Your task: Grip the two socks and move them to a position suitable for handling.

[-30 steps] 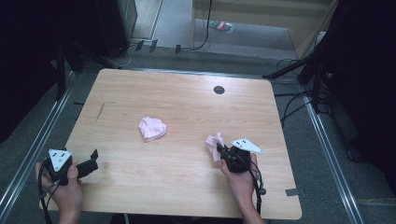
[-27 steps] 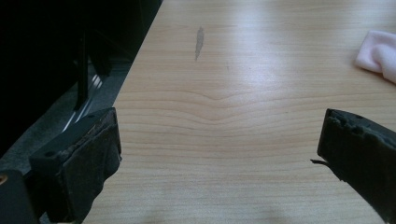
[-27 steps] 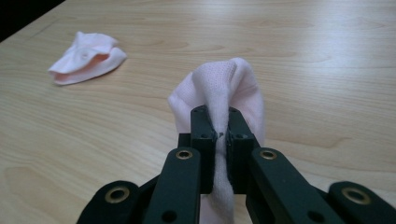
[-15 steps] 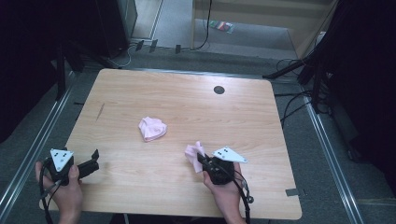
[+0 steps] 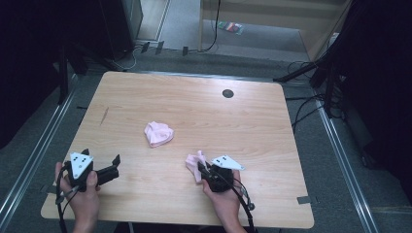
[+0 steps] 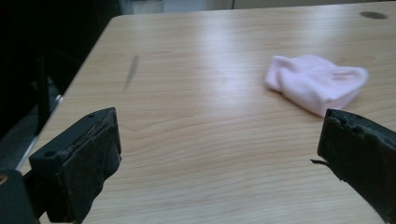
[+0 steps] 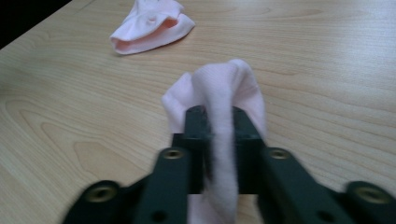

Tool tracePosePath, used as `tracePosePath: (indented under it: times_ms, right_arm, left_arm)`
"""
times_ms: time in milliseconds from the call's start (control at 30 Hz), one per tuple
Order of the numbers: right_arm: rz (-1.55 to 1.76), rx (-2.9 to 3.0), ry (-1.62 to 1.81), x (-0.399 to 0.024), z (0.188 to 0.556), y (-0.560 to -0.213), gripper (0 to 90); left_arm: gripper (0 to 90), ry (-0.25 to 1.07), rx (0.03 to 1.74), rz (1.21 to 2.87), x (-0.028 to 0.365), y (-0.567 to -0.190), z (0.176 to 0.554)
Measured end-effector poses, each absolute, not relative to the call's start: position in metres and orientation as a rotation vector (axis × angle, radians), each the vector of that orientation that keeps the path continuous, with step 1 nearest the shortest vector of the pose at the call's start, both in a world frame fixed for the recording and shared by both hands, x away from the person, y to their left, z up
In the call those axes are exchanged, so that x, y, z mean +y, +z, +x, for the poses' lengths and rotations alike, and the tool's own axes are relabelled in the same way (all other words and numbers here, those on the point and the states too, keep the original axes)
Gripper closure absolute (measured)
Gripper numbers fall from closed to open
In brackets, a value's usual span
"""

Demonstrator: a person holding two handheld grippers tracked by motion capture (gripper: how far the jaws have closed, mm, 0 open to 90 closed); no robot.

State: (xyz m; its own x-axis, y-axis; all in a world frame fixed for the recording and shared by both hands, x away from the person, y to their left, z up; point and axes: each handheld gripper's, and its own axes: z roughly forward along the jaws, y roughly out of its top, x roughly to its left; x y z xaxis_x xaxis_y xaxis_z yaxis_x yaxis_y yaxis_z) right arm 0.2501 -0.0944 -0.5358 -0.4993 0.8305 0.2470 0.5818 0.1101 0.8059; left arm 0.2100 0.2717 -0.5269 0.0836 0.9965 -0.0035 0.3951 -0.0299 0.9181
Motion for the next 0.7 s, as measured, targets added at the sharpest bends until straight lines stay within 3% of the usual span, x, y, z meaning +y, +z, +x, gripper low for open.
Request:
tracePosePath:
  times_ms: [67, 133, 233, 533, 633, 700]
  right_arm:
    - [1.396, 2.114, 1.388, -0.098, 0.253, -0.535, 47.8]
    - [1.400, 2.069, 1.413, -0.106, 0.254, -0.531, 43.0]
    - [1.424, 2.029, 1.432, -0.117, 0.256, -0.525, 44.6]
    - [1.430, 2.065, 1.410, -0.124, 0.260, -0.524, 64.3]
    - [1.410, 2.099, 1.395, -0.120, 0.261, -0.527, 64.7]
    - [1.396, 2.116, 1.368, -0.117, 0.263, -0.530, 56.9]
  left_arm:
    - [0.0, 0.923, 1.406, 1.562, 0.261, -0.524, 0.210]
    - [0.0, 0.913, 1.382, 1.579, 0.249, -0.522, 0.212]
    - [0.0, 0.897, 1.340, 1.616, 0.233, -0.518, 0.214]
    - [0.0, 0.785, 1.250, 1.637, 0.186, -0.517, 0.223]
    - [0.0, 0.756, 1.217, 1.648, 0.176, -0.519, 0.224]
    - [0.0, 0.734, 1.208, 1.648, 0.172, -0.520, 0.225]
